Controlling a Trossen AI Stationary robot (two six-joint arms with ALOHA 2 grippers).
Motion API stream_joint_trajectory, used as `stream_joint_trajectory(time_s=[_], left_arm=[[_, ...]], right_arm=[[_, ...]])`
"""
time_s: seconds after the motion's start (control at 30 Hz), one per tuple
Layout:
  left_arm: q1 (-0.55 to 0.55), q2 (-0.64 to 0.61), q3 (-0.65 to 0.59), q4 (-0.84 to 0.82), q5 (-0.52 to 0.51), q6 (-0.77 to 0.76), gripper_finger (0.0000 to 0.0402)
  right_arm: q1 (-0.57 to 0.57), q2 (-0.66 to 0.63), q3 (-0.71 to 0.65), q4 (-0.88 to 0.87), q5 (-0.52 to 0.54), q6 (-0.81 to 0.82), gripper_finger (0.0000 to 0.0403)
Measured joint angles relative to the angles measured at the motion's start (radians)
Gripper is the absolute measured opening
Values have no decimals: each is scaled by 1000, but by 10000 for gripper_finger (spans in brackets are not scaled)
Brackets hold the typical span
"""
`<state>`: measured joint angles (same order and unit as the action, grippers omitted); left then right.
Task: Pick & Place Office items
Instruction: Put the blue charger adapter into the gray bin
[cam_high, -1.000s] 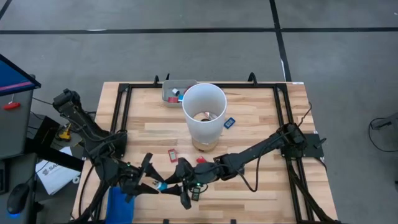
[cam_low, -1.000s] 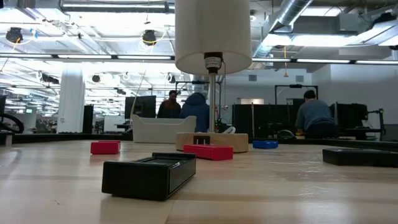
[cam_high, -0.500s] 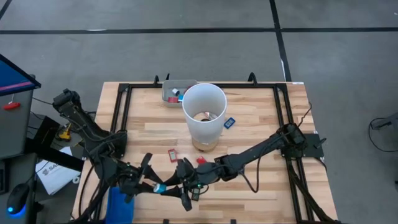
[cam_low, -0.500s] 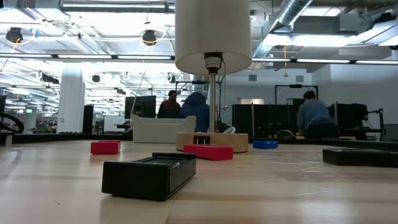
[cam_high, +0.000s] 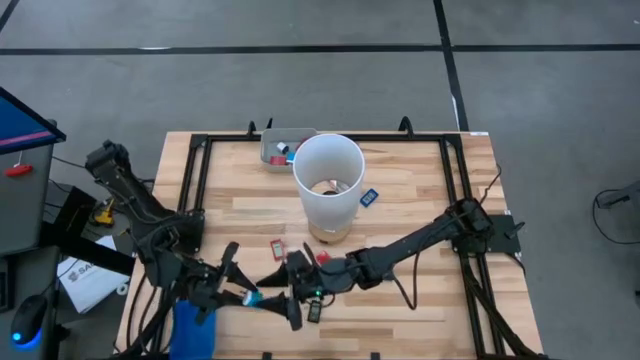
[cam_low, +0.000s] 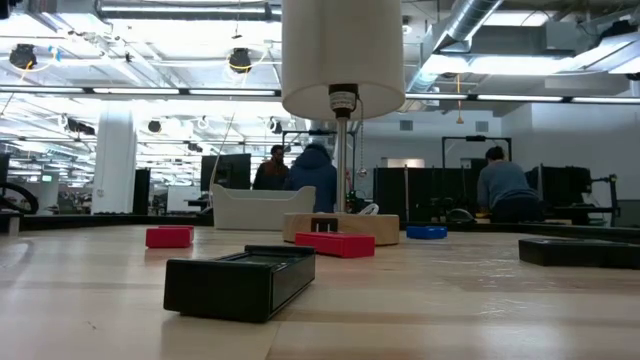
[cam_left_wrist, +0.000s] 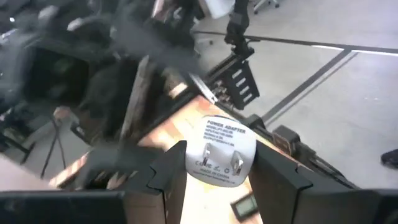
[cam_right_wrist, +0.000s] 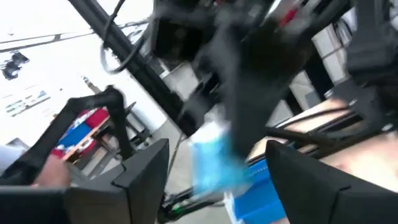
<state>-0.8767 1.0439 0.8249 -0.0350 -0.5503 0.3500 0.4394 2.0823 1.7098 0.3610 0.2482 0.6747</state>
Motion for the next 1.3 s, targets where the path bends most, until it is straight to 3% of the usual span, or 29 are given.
stream_joint_trajectory(time_s=[0.13, 0.27, 0.43, 0.57, 0.77, 0.87, 1.13, 1.3], left_arm=[[-8, -64, 0, -117, -39, -66, 142], [-5, -142, 0, -280, -163, -148, 142], [24, -251, 0, -479, -315, -436, 142], [101, -324, 0, -586, -360, -636, 142], [322, -370, 0, -613, -356, -749, 142], [490, -368, 0, -613, -249, -753, 142], [1060, -259, 0, -577, 351, -650, 134], [1346, -131, 0, -463, 647, -551, 134]], right_arm=[[38, 0, 0, -17, 16, 48, 262], [96, 0, 0, -62, 18, 131, 263], [178, 0, 0, -209, 93, 272, 263], [253, 0, 0, -303, 210, 397, 264], [354, 0, 0, -395, 403, 561, 264], [382, 0, 0, -445, 479, 636, 264], [407, 0, -1, -469, 514, 687, 264], [404, 0, -1, -468, 517, 687, 264]])
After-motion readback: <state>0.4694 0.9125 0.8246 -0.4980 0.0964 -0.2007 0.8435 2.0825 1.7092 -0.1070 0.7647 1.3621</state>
